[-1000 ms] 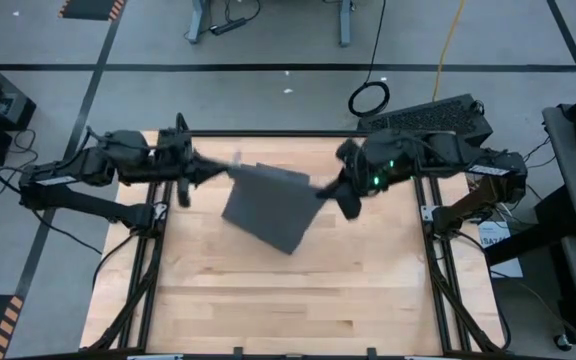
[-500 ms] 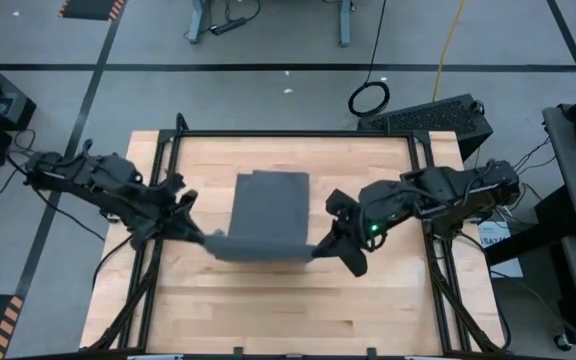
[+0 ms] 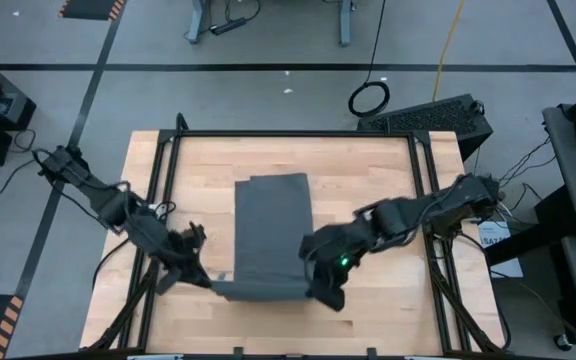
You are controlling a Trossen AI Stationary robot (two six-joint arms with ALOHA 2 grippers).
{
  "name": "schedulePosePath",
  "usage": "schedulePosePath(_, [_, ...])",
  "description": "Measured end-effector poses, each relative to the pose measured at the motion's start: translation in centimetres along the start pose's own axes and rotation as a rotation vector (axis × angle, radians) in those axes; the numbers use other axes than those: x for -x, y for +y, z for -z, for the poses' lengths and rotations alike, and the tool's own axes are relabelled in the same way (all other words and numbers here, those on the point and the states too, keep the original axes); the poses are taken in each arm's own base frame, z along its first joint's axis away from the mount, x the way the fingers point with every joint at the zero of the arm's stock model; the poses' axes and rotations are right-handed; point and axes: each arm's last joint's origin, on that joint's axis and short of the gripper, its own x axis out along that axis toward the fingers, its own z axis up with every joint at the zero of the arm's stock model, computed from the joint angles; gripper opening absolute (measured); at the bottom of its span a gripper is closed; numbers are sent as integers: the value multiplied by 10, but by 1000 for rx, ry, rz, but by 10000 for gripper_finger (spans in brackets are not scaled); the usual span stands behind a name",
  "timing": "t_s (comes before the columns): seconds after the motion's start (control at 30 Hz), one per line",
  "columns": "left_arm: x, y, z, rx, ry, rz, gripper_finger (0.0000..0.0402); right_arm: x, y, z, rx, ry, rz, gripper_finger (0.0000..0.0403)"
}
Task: Roll towel into tight, uniform cylinder
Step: Roll the gray towel
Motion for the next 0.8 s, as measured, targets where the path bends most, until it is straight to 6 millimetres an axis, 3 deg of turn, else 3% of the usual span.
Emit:
schedulePosePath(0.13, [-26, 1, 13, -18, 55, -65, 15, -30, -4, 3, -17, 105, 3, 0])
schedulePosePath(0.3, [-52, -1, 25, -34, 123, -101, 15, -46, -6, 6, 2, 116, 43, 0])
schedulePosePath(0.5, [-76, 3, 36, -64, 187, -164, 15, -57, -9, 7, 60, 28, 157, 0])
schedulePosePath(0.8, [-100, 6, 52, -110, 218, -246, 16, -99, -12, 19, 115, 82, 198, 0])
